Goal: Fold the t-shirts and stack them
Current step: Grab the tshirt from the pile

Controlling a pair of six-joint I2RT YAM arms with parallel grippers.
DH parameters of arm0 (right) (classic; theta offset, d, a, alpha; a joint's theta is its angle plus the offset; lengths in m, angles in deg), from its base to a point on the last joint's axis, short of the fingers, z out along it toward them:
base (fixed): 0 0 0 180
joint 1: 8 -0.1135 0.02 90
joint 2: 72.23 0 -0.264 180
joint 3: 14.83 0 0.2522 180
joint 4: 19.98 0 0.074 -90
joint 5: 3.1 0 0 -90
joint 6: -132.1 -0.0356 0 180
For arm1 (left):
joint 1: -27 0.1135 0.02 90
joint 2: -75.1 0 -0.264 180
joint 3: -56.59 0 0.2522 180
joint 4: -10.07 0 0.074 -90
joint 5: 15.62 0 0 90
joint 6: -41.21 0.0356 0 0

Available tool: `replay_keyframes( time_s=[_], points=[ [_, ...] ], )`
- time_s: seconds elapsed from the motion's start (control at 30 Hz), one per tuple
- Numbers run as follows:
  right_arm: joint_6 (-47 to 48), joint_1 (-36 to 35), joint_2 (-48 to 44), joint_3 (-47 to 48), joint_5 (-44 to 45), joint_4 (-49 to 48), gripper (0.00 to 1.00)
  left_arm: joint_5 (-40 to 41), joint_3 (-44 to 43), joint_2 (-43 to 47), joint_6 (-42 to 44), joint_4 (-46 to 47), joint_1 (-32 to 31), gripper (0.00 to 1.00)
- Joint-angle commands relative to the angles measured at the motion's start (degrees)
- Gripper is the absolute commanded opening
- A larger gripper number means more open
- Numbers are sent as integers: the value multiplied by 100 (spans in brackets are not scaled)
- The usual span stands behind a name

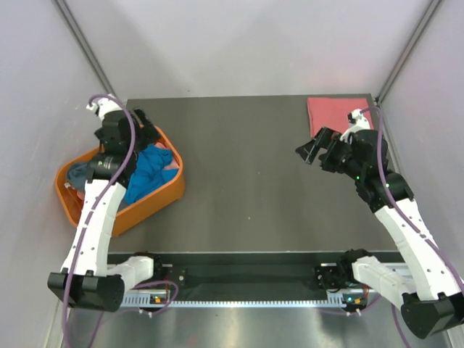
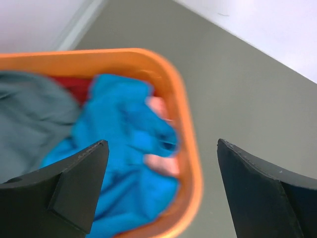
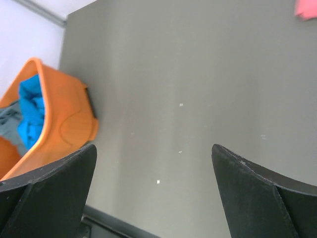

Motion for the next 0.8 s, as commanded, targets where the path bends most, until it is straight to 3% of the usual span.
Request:
replay_keyframes(
  time_s=[0.0, 0.27, 0.33, 0.37, 0.43, 0.5, 0.53, 0.7, 0.77],
  points=[
    [-321, -59, -33, -215, -564, -755, 100, 569, 281, -85, -161, -187, 586, 94],
    [-357, -59, 100, -347, -890, -826, 100, 201, 1275, -822, -294, 366, 992, 82],
    [-366, -59, 82, -373, -908, -826, 100, -97, 1258, -1051, -164, 480, 1001, 72],
    [-366, -59, 73, -408, -934, -835, 100, -552, 1162, -1279, 46, 533, 1010, 62],
    [-340, -59, 47, -417, -969, -835, 100, -539, 507, -1578, 137, -164, 1019, 49],
    [-313, -59, 29, -400, -1030, -826, 100, -417, 47, -1641, 223, -476, 1002, 30],
    [-296, -59, 29, -391, -1039, -783, 100, -355, -355, -1528, 302, -573, 993, 16],
    [-348, -59, -41, -435, -995, -870, 100, -643, -1413, -922, 865, -75, 957, 14],
    [-392, -59, -67, -487, -1074, -1002, 100, -1336, -1641, -588, 883, 626, 958, 13]
  ],
)
